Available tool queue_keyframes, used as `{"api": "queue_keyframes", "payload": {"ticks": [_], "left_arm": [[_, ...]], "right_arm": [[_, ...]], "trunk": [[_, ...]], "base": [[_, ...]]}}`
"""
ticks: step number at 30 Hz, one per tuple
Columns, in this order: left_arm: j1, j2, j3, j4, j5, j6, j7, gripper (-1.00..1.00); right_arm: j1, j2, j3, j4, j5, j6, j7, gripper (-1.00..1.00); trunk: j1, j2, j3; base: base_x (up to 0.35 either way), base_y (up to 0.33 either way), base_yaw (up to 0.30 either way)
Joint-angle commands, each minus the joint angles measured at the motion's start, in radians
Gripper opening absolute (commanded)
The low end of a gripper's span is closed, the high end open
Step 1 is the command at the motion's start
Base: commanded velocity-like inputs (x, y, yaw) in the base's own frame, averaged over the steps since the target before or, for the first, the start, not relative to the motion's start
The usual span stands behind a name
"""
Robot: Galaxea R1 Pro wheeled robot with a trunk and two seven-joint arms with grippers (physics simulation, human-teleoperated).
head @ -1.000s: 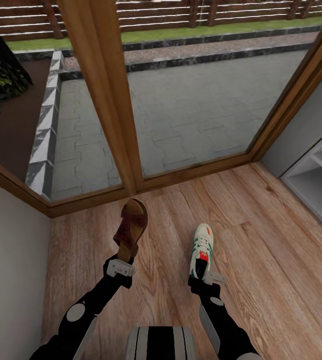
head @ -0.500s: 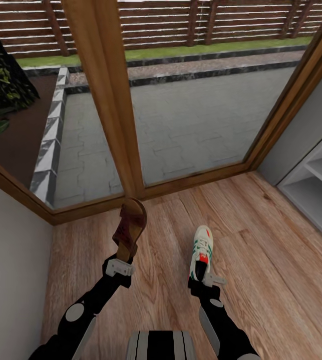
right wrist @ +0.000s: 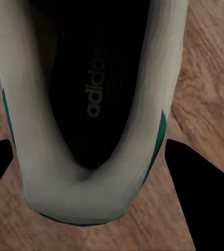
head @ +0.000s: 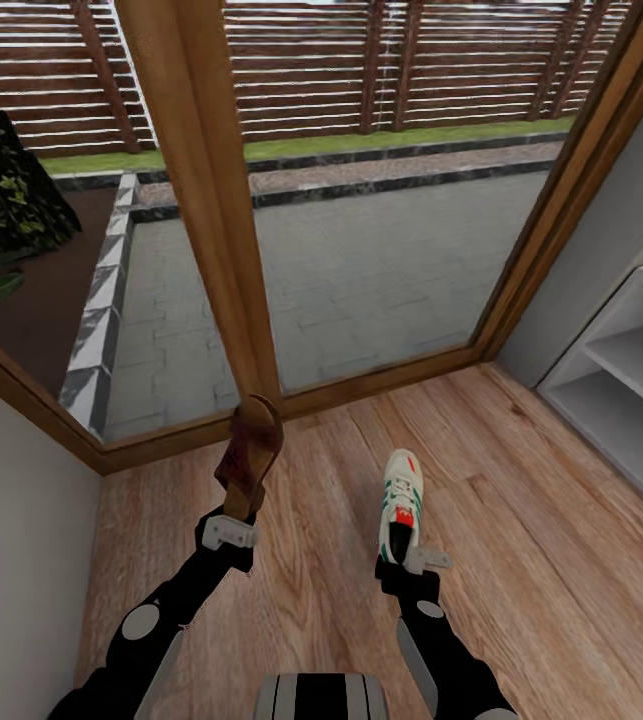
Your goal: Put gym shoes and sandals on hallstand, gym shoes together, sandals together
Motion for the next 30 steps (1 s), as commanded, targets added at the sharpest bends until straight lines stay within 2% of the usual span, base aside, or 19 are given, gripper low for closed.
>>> {"api": "queue_keyframes", "payload": {"ticks": [1, 11, 15, 16, 18, 20, 21, 23, 29, 30], "left_arm": [[0.0, 0.001, 0.004, -0.001, -0.001, 0.006, -0.004, -1.0], [0.029, 0.003, 0.072, 0.049, -0.004, -0.004, 0.0, -1.0], [0.046, 0.003, 0.096, 0.092, -0.004, -0.01, 0.015, -1.0], [0.051, 0.004, 0.104, 0.115, -0.004, -0.014, 0.021, -1.0], [0.056, 0.004, 0.114, 0.141, -0.003, -0.023, 0.027, -1.0], [0.064, 0.005, 0.14, 0.203, -0.002, -0.064, 0.032, -1.0], [0.066, 0.004, 0.147, 0.22, -0.002, -0.079, 0.033, -1.0], [0.071, -0.003, 0.174, 0.321, -0.003, -0.17, 0.036, -1.0], [0.075, -0.006, 0.193, 0.482, 0.001, -0.336, 0.075, -1.0], [0.075, -0.006, 0.193, 0.503, 0.001, -0.358, 0.08, -1.0]], "right_arm": [[0.0, 0.0, 0.002, -0.002, -0.001, 0.002, -0.006, -1.0], [0.003, -0.002, 0.002, 0.0, 0.117, -0.082, -0.006, -1.0], [0.012, -0.041, 0.002, 0.004, 0.138, -0.112, -0.005, -1.0], [0.023, -0.063, 0.001, 0.008, 0.141, -0.127, -0.005, -1.0], [0.035, -0.084, 0.001, 0.014, 0.141, -0.148, -0.005, -1.0], [0.054, -0.115, 0.001, 0.032, 0.142, -0.199, -0.004, -1.0], [0.057, -0.12, 0.001, 0.039, 0.142, -0.212, -0.003, -1.0], [0.065, -0.133, 0.001, 0.082, 0.146, -0.265, -0.002, -1.0], [0.071, -0.143, 0.002, 0.15, 0.152, -0.297, 0.0, -1.0], [0.078, -0.151, 0.002, 0.158, 0.151, -0.299, 0.0, -1.0]], "trunk": [[-0.001, 0.0, 0.005], [-0.005, 0.002, 0.059], [-0.007, 0.003, 0.08], [-0.007, 0.004, 0.086], [-0.008, 0.004, 0.096], [-0.009, 0.004, 0.107], [-0.01, 0.005, 0.113], [-0.01, 0.005, 0.123], [-0.013, 0.007, 0.156], [-0.014, 0.007, 0.161]], "base": [[0.0, 0.0, -0.101], [0.0, 0.0, -0.102], [0.0, 0.0, -0.103], [0.0, 0.0, -0.103], [0.0, 0.0, -0.103], [0.0, 0.0, -0.103], [0.0, 0.0, -0.103], [0.0, 0.0, -0.103], [0.0, 0.0, -0.103], [0.0, 0.0, -0.103]]}}
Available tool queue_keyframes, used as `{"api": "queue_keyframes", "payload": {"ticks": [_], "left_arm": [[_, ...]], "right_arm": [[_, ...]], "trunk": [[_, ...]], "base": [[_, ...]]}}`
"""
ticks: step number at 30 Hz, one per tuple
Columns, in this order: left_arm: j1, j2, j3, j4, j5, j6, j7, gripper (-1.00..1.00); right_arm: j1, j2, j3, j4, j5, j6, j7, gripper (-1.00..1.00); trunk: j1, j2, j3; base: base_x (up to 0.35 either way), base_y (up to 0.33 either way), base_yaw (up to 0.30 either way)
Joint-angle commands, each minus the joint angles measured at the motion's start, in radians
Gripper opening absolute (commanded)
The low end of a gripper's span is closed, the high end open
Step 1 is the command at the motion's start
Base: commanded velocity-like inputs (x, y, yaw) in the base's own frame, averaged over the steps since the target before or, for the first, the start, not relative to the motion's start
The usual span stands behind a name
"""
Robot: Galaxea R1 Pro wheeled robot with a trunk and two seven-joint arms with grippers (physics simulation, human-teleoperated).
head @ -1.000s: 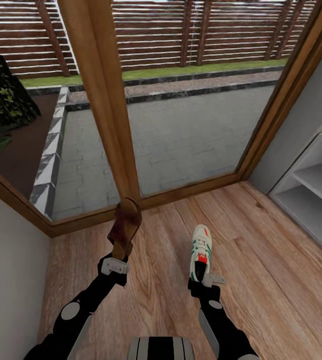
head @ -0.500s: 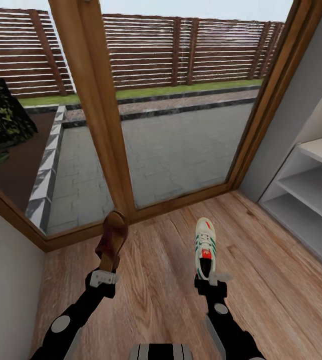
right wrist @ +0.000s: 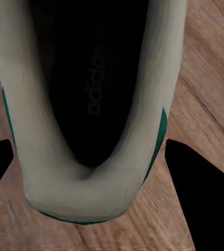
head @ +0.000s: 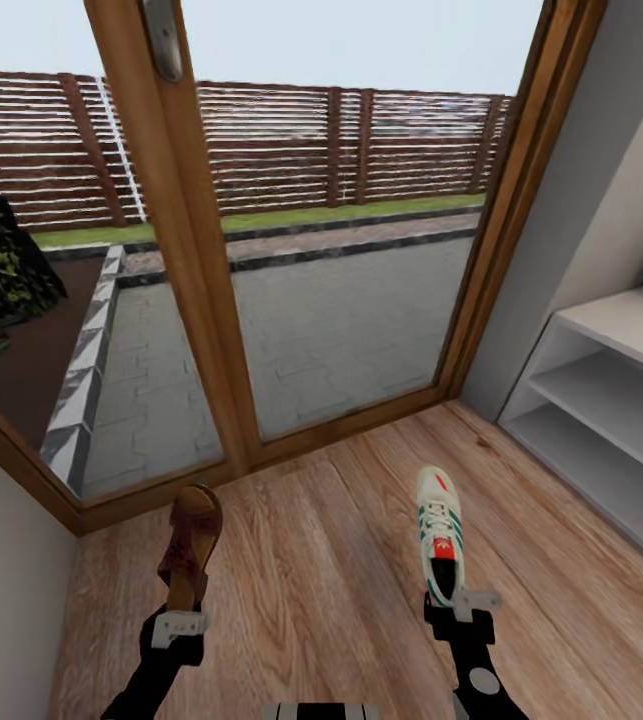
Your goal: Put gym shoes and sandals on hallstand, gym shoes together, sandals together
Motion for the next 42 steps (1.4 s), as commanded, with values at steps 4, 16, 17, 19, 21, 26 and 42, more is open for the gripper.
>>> {"api": "queue_keyframes", "payload": {"ticks": [4, 16, 17, 19, 21, 26, 42], "left_arm": [[0.012, 0.003, 0.004, 0.055, 0.004, -0.053, -0.001, -1.0], [0.105, 0.01, 0.05, 0.112, 0.015, -0.17, 0.017, -1.0], [0.115, 0.011, 0.055, 0.113, 0.015, -0.18, 0.025, -1.0], [0.128, 0.011, 0.062, 0.114, 0.015, -0.19, 0.037, -1.0], [0.135, 0.011, 0.065, 0.114, 0.015, -0.194, 0.045, -1.0], [0.141, 0.009, 0.068, 0.115, 0.015, -0.198, 0.052, -1.0], [0.143, 0.002, 0.067, 0.115, 0.013, -0.199, 0.053, -1.0]], "right_arm": [[0.025, -0.035, 0.004, 0.025, 0.007, -0.029, -0.008, -1.0], [0.047, -0.046, 0.006, 0.197, 0.008, -0.192, -0.004, -1.0], [0.047, -0.044, 0.007, 0.213, 0.008, -0.201, -0.004, -1.0], [0.047, -0.043, 0.008, 0.234, 0.008, -0.214, -0.004, -1.0], [0.047, -0.04, 0.008, 0.251, 0.008, -0.237, -0.004, -1.0], [0.047, -0.037, 0.008, 0.261, 0.006, -0.265, -0.004, -1.0], [0.047, -0.036, 0.008, 0.265, 0.005, -0.27, -0.006, -1.0]], "trunk": [[-0.002, 0.001, 0.021], [-0.021, 0.031, 0.083], [-0.025, 0.038, 0.088], [-0.032, 0.052, 0.097], [-0.04, 0.066, 0.106], [-0.059, 0.101, 0.13], [-0.082, 0.143, 0.17]], "base": [[0.0, 0.0, -0.103], [0.0, 0.0, -0.102], [0.0, 0.0, -0.075], [0.0, 0.0, -0.049], [0.0, 0.0, -0.02], [0.0, 0.0, -0.006], [0.0, 0.0, 0.0]]}}
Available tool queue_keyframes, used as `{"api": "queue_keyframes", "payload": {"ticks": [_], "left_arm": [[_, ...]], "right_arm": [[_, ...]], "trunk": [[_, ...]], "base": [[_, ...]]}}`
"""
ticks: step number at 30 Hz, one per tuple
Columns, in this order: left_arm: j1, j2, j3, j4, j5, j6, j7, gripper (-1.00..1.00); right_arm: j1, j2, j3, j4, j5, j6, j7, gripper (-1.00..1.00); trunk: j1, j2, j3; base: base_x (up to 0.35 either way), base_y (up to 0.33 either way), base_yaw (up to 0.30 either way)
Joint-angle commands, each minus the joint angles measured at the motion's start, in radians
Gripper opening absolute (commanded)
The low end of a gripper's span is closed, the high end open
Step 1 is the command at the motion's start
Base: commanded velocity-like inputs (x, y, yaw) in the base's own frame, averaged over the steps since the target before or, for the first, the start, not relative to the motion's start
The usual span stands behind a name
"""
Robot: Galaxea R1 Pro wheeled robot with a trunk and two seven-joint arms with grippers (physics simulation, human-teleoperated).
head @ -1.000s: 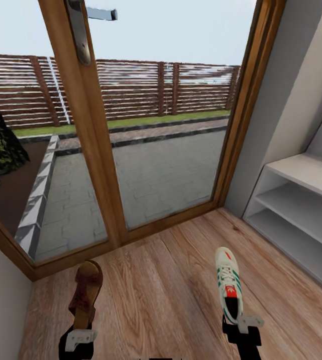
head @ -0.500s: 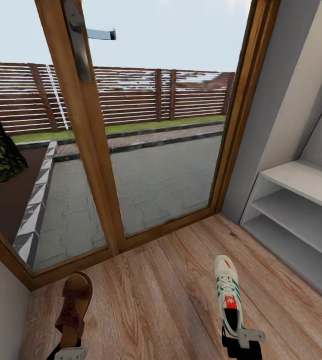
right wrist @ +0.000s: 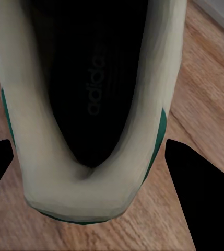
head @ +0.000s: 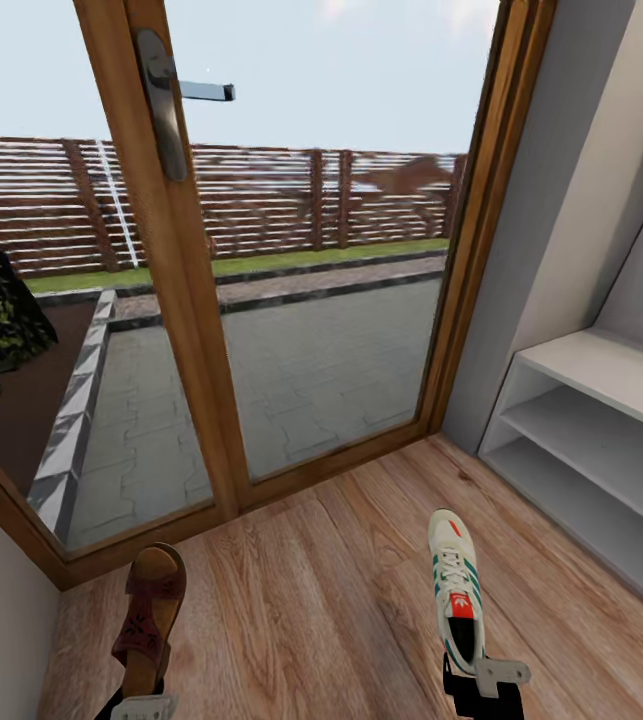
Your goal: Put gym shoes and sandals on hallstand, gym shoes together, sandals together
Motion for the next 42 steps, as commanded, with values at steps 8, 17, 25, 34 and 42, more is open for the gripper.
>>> {"api": "queue_keyframes", "payload": {"ticks": [8, 17, 25, 34, 42], "left_arm": [[0.0, -0.003, 0.001, 0.0, -0.006, -0.001, -0.006, -1.0], [0.001, -0.003, 0.001, 0.001, -0.006, -0.001, -0.006, -1.0], [0.001, -0.003, 0.001, 0.001, -0.002, -0.001, -0.006, -1.0], [0.001, -0.003, 0.001, 0.001, -0.001, -0.001, -0.006, -1.0], [0.001, -0.003, 0.0, 0.001, -0.002, -0.001, -0.006, -1.0]], "right_arm": [[-0.001, 0.0, 0.001, 0.001, 0.004, 0.0, -0.014, -1.0], [-0.001, 0.0, 0.0, 0.002, 0.003, 0.001, -0.014, -1.0], [-0.001, 0.0, -0.001, 0.002, 0.003, 0.001, -0.014, -1.0], [-0.001, 0.0, -0.001, 0.002, 0.003, 0.001, -0.014, -1.0], [-0.001, 0.0, -0.001, 0.002, 0.003, 0.001, -0.013, -1.0]], "trunk": [[0.0, 0.0, 0.0], [0.0, 0.0, 0.0], [0.0, 0.0, 0.0], [0.0, 0.0, 0.0], [0.0, 0.0, 0.0]], "base": [[0.0, -0.154, 0.0], [-0.032, -0.265, -0.153], [-0.114, -0.27, -0.261], [0.055, -0.246, -0.266], [0.027, -0.04, -0.267]]}}
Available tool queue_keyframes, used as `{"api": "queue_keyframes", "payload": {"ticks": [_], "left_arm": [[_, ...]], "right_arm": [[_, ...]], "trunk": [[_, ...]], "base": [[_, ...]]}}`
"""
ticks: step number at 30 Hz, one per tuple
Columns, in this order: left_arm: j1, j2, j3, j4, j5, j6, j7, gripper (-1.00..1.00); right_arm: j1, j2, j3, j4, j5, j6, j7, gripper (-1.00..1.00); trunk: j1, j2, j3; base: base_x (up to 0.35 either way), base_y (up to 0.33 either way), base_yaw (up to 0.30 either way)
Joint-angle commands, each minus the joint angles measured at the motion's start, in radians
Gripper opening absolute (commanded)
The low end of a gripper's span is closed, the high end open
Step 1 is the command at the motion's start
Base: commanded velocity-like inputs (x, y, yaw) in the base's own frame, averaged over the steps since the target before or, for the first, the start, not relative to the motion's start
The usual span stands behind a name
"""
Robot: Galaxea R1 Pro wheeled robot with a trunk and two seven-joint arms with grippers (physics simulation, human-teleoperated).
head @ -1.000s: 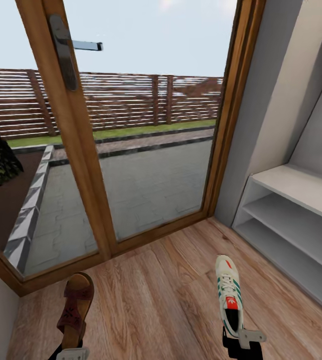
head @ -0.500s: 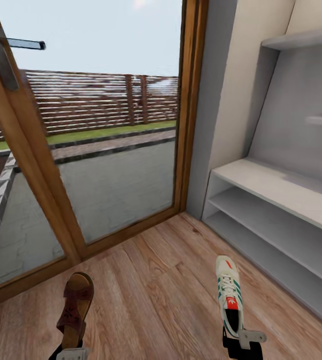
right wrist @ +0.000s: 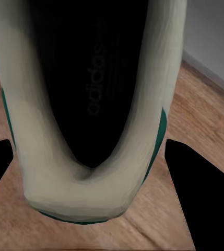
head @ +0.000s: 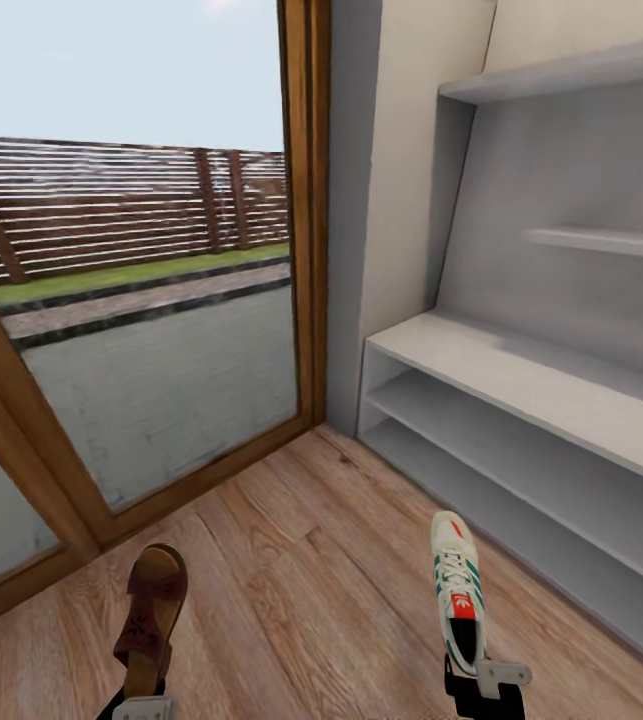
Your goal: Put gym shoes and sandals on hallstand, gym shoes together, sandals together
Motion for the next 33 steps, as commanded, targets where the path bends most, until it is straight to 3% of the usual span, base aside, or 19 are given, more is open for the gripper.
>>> {"api": "queue_keyframes", "payload": {"ticks": [1, 15, 33], "left_arm": [[0.0, 0.0, 0.002, -0.001, 0.001, -0.001, -0.006, -1.0], [0.0, 0.0, 0.003, -0.001, 0.004, -0.001, -0.006, -1.0], [0.0, 0.0, 0.005, 0.0, 0.006, 0.0, -0.006, -1.0]], "right_arm": [[-0.001, 0.0, 0.002, 0.001, 0.008, -0.001, -0.008, -1.0], [-0.001, 0.0, 0.002, 0.011, 0.007, -0.001, -0.008, -1.0], [-0.001, 0.0, 0.002, 0.027, 0.006, -0.001, -0.007, -1.0]], "trunk": [[0.0, 0.0, -0.001], [0.05, -0.091, -0.041], [0.05, -0.091, -0.041]], "base": [[0.002, -0.003, -0.267], [0.0, -0.001, -0.267], [0.0, 0.0, -0.273]]}}
